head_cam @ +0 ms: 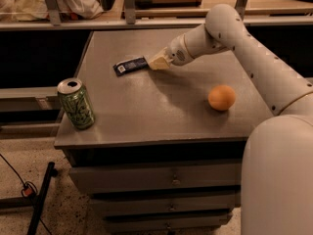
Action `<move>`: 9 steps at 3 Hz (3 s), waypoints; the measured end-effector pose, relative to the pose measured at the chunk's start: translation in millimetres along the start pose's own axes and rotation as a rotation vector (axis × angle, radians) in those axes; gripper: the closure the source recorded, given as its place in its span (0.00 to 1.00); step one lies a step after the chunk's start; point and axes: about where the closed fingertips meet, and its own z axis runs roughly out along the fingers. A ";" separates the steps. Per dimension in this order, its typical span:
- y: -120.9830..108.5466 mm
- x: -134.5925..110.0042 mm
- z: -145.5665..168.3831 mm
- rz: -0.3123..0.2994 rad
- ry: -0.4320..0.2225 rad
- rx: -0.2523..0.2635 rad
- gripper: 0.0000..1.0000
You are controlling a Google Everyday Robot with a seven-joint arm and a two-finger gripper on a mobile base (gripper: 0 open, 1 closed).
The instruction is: Move rxbar blueberry near orange
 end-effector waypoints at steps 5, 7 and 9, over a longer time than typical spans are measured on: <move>0.1 -0.3 -0.2 -0.001 0.000 0.000 1.00; 24.6 -85.9 -49.0 -0.107 0.039 0.005 1.00; 29.7 -106.9 -57.5 -0.128 0.127 0.013 0.84</move>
Offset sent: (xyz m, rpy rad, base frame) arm -0.0033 0.0266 0.0969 -0.1335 -0.1365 0.0702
